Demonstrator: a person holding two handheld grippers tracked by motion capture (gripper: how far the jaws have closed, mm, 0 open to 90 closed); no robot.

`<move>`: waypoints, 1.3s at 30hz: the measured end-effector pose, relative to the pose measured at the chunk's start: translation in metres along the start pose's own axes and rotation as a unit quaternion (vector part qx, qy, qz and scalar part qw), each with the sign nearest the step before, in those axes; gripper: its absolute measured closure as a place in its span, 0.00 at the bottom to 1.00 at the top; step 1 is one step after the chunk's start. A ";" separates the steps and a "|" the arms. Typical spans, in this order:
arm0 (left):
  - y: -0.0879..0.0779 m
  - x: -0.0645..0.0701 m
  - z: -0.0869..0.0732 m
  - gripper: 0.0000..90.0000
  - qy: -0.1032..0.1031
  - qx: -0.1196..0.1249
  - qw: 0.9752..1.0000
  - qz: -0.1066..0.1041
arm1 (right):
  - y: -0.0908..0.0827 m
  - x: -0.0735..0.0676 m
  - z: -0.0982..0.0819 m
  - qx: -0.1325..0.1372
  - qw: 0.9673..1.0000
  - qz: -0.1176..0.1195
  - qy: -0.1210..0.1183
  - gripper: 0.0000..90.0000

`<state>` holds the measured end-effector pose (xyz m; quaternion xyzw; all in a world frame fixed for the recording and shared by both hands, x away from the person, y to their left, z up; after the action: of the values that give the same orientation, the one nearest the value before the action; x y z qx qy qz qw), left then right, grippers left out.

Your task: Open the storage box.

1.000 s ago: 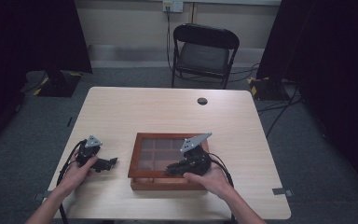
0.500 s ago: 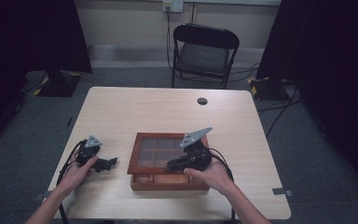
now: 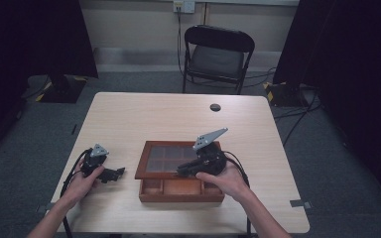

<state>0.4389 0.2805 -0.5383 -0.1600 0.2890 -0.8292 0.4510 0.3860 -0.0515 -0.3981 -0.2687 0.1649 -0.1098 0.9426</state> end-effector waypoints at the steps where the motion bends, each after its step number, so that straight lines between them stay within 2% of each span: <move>1: 0.000 0.000 0.000 0.00 0.002 -0.001 1.000 0.000 | 0.000 0.000 0.001 0.002 1.000 0.000 -0.001 0.91; 26: 0.000 0.000 0.000 0.00 0.000 0.000 1.000 0.000 | -0.005 0.001 0.014 -0.005 1.000 -0.011 -0.003 0.91; 39: 0.000 0.000 0.000 0.00 -0.002 0.002 1.000 0.000 | -0.011 0.005 0.025 0.006 1.000 -0.019 -0.002 0.91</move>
<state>0.4390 0.2800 -0.5384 -0.1611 0.2863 -0.8293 0.4520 0.3981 -0.0503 -0.3736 -0.2663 0.1576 -0.1283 0.9422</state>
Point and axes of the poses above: each handheld gripper's, and its own axes: y roughly forward along the jaws, z roughly out of its top, x roughly to its right, the point moved 5 cm from there along y, roughly forward along the jaws, and after that the axes turned 6 degrees about x, right-handed, at the moved point
